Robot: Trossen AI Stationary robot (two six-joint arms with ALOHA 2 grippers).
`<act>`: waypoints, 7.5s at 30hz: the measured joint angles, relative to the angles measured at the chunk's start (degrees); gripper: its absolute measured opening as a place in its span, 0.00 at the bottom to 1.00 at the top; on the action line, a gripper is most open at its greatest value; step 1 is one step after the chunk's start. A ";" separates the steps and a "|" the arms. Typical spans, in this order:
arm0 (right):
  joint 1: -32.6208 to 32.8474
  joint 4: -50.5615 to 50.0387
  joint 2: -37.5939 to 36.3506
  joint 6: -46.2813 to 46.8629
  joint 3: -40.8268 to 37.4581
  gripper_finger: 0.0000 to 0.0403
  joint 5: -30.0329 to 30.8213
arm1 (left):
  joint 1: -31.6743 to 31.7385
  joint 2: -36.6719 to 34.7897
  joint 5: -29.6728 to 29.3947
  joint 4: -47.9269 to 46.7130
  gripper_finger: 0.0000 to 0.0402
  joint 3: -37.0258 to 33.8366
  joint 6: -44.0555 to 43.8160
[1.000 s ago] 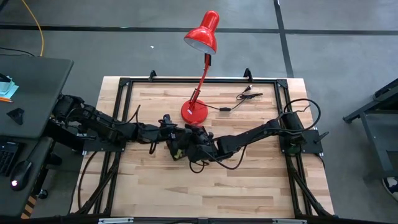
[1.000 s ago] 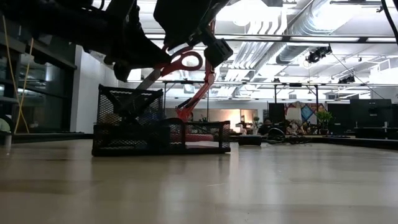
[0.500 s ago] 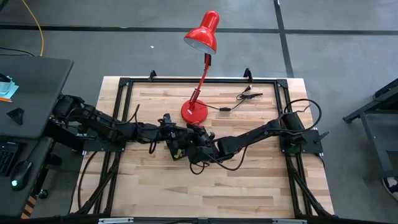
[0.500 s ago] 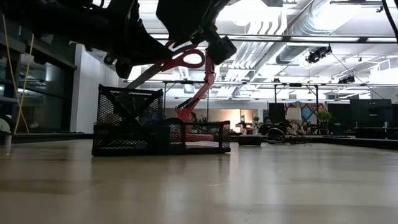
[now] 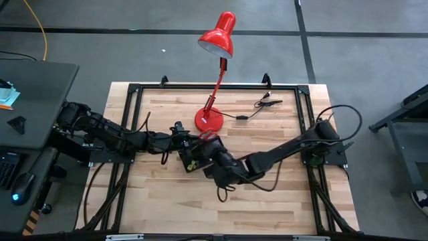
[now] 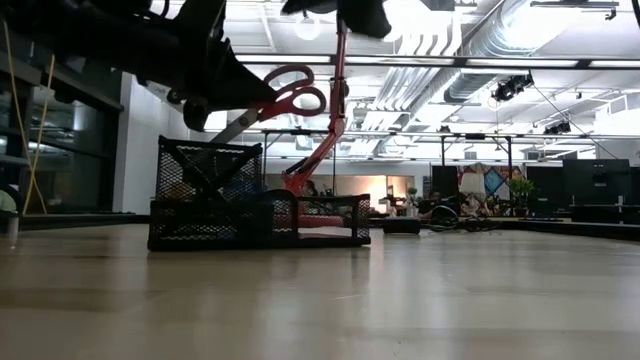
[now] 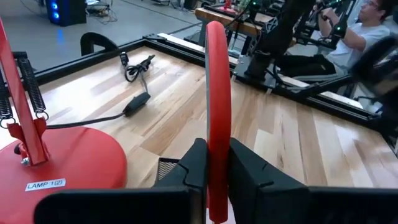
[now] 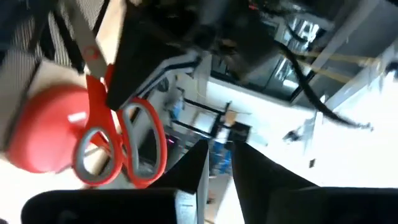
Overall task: Pick and place office supplies into organizer
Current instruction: Put the red scissors into the black desk organizer
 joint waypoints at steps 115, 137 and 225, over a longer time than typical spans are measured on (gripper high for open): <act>1.45 -5.79 -37.97 75.62 -41.06 0.11 -23.74 | -6.49 23.89 -12.02 38.98 0.32 -8.98 9.97; -22.42 -5.16 -36.88 102.47 -40.98 0.48 -60.26 | -6.45 23.93 -3.49 53.97 0.32 -9.17 19.26; -26.85 -37.85 -24.35 85.50 -0.01 0.01 -76.71 | -31.23 -1.42 -1.51 38.16 0.32 -11.96 23.95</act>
